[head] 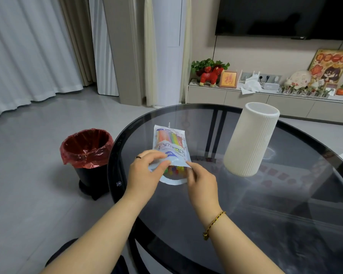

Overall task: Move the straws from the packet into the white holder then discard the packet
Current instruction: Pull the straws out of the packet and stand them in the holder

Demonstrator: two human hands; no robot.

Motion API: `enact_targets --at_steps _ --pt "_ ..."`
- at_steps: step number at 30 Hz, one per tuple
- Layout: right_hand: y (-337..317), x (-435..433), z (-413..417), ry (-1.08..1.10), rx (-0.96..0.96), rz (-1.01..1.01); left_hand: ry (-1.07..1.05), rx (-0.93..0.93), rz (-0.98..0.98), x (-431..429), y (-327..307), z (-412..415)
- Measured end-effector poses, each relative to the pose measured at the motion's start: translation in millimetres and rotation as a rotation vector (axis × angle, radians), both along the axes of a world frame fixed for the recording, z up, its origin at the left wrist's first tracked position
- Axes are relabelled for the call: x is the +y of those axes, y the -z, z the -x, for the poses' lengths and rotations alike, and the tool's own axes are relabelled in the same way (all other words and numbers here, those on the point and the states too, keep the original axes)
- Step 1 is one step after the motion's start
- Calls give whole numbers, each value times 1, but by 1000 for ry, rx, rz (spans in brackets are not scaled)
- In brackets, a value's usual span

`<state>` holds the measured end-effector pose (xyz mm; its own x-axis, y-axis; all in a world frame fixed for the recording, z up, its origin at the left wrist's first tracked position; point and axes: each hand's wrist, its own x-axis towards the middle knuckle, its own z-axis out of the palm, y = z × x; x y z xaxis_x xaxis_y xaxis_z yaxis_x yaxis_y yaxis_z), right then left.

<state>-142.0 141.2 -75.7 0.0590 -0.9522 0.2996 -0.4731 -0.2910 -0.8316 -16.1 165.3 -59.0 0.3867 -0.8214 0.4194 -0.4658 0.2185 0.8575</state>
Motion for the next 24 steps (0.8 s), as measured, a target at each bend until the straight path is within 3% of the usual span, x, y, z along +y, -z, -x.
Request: enact_targets --at_steps 3,5,7,8,11,14,20,22,24 --pt "-1 -2 3 59 -185 -47 -72 430 -92 3 6 1" --pt "-2 -2 5 75 -280 -74 -63 820 -207 3 11 1" --pt "-5 0 6 51 -369 -103 98 1140 -367 -2 15 1" --pt "-6 2 7 27 -401 -115 211 1206 -440 -4 16 3" --pt "-6 7 9 -76 -481 -137 535 1226 -511 -16 10 11" --pt "-2 13 13 -173 -500 -177 640 1329 -418 -28 -2 12" --pt "-1 14 22 -168 -497 -251 469 1228 -410 -37 -12 7" --pt "0 14 19 -184 -658 -363 331 1210 -375 -39 -14 12" --pt "1 13 17 -186 -1040 -567 129 1190 -271 -40 -15 19"
